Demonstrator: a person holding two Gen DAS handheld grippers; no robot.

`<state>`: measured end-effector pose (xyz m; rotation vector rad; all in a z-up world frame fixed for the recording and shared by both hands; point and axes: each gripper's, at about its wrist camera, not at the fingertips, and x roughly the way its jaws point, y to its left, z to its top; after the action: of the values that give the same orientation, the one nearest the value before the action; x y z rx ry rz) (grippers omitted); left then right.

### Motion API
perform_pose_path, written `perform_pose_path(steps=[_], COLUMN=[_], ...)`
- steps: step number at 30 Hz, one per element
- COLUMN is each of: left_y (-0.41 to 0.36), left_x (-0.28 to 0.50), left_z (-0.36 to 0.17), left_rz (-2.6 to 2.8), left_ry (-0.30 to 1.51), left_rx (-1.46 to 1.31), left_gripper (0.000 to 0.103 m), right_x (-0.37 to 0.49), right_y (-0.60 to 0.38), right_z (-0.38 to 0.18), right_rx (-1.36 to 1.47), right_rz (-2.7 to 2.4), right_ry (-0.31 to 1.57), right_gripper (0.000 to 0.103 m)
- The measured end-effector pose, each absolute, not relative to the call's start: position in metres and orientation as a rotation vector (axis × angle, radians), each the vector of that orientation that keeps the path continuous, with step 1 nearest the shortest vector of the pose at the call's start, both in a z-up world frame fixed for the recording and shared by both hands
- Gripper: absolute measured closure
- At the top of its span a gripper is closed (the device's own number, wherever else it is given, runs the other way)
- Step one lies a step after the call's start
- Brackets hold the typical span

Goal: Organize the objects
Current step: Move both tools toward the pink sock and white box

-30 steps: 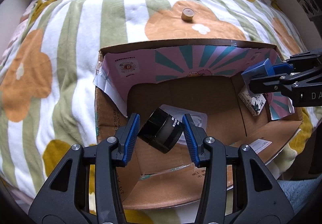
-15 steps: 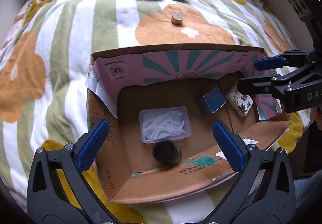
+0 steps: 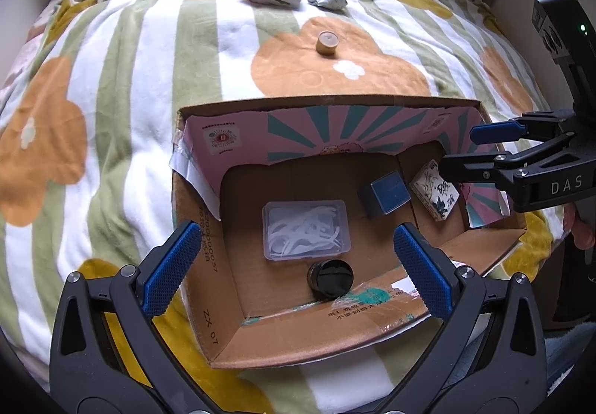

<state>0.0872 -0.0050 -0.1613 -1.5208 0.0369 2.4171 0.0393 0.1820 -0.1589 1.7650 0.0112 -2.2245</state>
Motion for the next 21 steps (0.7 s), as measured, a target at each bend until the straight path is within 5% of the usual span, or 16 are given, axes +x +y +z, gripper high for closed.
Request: perform_pose_path(steps=[21], left_y=[-0.028], left_x=[0.037], left_z=[-0.115], left_rz=[2.468], left_ry=[0.194], left_rx=[-1.339], left_gripper=[0.0], right_x=[0.001], right_y=[0.185], right_z=[-0.112], right_rx=[1.683], right_rz=[-2.354], right_ry=[-0.193], right_gripper=[0.025])
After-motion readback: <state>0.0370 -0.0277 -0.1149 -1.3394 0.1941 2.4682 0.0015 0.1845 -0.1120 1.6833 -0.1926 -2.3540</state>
